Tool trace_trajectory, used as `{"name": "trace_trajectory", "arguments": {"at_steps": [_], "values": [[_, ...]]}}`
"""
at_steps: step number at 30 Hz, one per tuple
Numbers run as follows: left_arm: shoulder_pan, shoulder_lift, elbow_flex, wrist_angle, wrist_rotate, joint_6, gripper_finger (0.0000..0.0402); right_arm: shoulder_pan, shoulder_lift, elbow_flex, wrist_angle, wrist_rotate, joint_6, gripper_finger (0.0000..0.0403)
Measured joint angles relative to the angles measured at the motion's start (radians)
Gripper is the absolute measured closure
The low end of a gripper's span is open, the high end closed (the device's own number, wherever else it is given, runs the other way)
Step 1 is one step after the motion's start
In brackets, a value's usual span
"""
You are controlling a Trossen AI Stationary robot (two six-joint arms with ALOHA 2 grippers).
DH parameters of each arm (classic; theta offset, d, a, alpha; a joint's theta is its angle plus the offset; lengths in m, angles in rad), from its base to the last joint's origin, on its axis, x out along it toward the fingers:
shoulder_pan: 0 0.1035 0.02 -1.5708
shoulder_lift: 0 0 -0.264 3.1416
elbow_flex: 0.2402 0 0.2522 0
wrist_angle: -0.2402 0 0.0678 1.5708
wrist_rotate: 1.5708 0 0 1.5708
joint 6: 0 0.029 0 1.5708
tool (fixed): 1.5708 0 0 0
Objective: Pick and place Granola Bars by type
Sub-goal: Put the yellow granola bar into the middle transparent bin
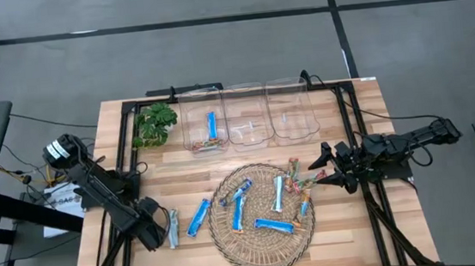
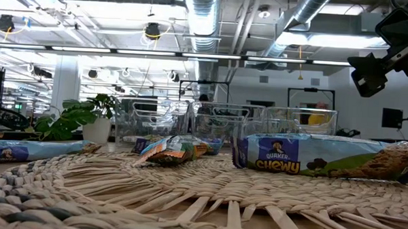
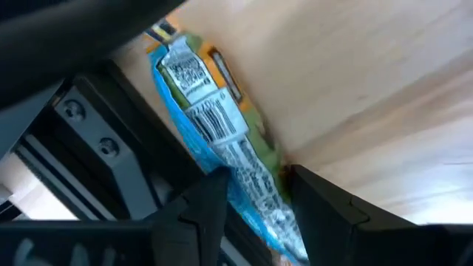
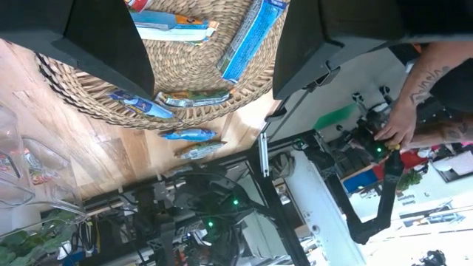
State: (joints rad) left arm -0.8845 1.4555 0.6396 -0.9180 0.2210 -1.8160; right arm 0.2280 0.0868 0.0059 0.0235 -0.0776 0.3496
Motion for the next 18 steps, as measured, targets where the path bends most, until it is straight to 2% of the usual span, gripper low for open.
{"name": "trace_trajectory", "arguments": {"at_steps": [8,18], "values": [[0.0,0.002,-0.013,-0.019,0.021,0.005,0.0265,0.0,0.0,0.0,0.0,0.0,0.0,0.0132],[0.003,0.005,0.003,-0.006,0.0,-0.008,0.035,0.0,0.0,0.0,0.0,0.0,0.0,0.0132]]}}
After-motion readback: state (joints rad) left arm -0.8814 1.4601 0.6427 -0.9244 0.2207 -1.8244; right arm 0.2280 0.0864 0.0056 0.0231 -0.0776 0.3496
